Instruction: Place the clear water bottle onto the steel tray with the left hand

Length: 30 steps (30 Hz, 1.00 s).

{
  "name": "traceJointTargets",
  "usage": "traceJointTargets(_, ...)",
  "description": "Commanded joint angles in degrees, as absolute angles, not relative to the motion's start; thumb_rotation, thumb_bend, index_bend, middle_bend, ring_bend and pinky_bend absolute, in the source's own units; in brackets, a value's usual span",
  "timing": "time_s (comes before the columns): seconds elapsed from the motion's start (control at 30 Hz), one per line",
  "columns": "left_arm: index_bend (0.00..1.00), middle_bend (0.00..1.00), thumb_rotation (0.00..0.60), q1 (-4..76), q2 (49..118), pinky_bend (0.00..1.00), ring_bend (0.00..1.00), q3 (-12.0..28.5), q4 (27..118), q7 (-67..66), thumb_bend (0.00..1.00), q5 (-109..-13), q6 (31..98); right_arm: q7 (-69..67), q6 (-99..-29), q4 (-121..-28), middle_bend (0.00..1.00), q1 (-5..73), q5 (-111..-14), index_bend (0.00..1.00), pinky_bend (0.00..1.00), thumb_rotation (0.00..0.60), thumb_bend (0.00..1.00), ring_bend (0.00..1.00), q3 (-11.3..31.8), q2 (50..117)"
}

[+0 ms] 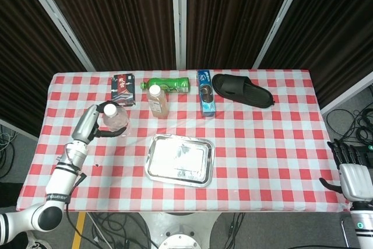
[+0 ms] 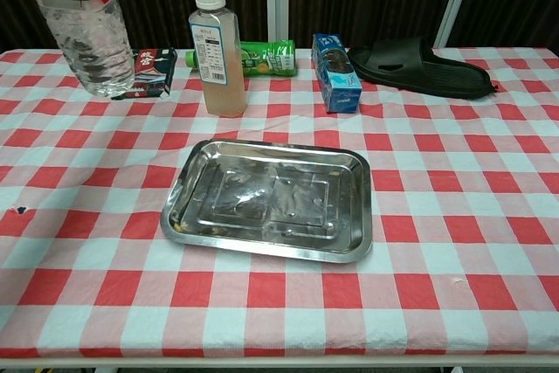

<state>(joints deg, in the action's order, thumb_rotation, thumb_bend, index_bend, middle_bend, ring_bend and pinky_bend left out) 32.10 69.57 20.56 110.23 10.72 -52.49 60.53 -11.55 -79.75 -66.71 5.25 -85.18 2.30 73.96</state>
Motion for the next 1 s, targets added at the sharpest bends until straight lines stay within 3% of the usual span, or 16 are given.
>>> traceJointTargets(0.03, 0.52, 0.61, 0.600, 31.6, 71.5, 0.39, 0.43, 19.1, 111.2, 11.4, 0.31, -54.8, 61.0, -11.5, -79.7, -66.6, 0.00, 5.2, -85.3, 0.00, 0.00, 0.600, 0.07, 0.00, 2.2, 74.1)
traceJointTargets(0.37, 0.52, 0.61, 0.600, 33.4, 82.4, 0.40, 0.43, 16.0, 110.1, 11.9, 0.31, -55.5, 60.3, -11.5, -79.8, -66.4, 0.00, 5.2, -85.2, 0.00, 0.00, 0.600, 0.07, 0.00, 2.2, 74.2)
traceJointTargets(0.67, 0.52, 0.61, 0.600, 35.2, 90.2, 0.40, 0.43, 15.7, 107.5, 10.6, 0.31, -55.9, 60.9, -12.0, -79.0, -66.3, 0.00, 5.4, -84.6, 0.00, 0.00, 0.600, 0.07, 0.00, 2.4, 74.1)
traceJointTargets(1.0, 0.52, 0.61, 0.600, 35.8, 96.6, 0.40, 0.43, 13.7, 100.4, 8.3, 0.31, -60.2, 62.1, -12.3, -78.8, -66.3, 0.00, 5.4, -84.1, 0.00, 0.00, 0.600, 0.07, 0.00, 2.7, 74.0)
